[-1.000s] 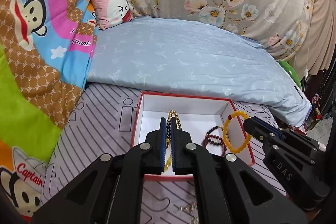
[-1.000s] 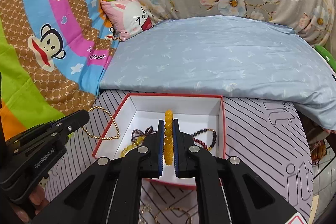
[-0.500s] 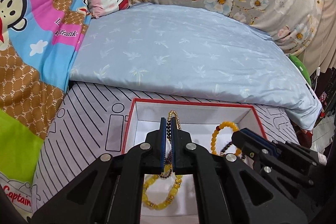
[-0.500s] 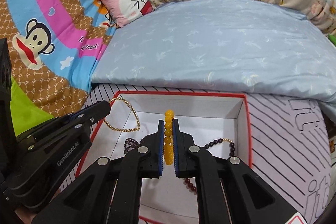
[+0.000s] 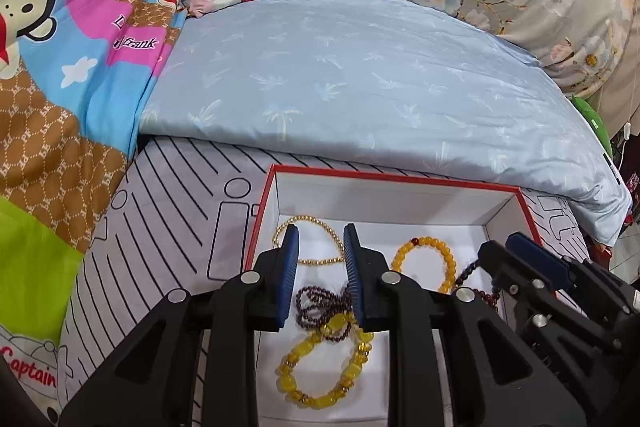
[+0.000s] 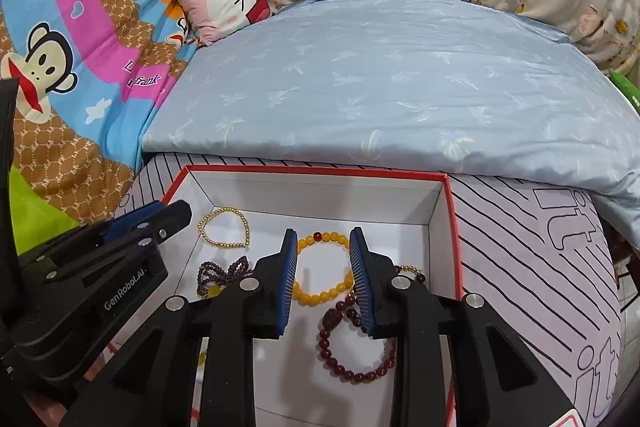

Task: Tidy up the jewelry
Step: 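Lower the gold chain and yellow bracelet into the red box and open both tools, then move the left tool to the silver watch while the right tool moves to the gold bangle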

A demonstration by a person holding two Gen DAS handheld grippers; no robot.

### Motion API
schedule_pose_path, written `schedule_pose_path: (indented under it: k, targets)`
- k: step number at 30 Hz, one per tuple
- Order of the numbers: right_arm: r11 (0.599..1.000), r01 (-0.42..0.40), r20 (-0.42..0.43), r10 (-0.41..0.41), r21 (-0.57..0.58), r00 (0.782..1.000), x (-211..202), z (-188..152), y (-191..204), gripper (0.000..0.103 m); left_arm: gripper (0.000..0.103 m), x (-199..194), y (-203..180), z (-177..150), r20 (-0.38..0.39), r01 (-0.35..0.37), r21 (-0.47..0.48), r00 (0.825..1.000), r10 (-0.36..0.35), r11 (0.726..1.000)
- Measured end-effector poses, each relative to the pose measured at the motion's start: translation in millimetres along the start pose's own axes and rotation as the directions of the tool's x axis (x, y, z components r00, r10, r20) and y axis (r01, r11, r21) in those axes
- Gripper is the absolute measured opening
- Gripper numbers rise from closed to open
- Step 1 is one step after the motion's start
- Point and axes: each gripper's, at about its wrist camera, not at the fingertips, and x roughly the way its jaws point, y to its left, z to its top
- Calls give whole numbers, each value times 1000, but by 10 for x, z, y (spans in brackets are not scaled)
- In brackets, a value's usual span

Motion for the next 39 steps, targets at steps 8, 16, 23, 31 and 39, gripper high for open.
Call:
schedule_pose_path:
  k: [8, 16, 23, 31, 39]
  targets:
    - [1000, -19, 15, 19, 11, 1000, -352, -232, -21, 29, 29, -394, 66, -254, 32, 4, -6, 999, -4, 1000]
    - [1000, -8, 15, 8, 15, 1000, -713, -575, -37, 31, 29, -730, 239, -599, 18, 16, -47, 1000, -15, 999]
    - [999, -1, -3, 1, 36, 1000, -935, -890, -98, 31, 29, -932, 279, -884, -2, 14, -62, 1000, -15, 998]
    - [999, 5, -51, -3, 46, 999, -1010, -1268, -138, 31, 29, -1044, 250, -1205, -33, 30, -62, 999, -32, 998]
    - [998, 5, -109, 1, 57, 994, -995, -1620, -147, 31, 30, -1048, 273, -1545, -86, 26, -60, 996, -31, 998]
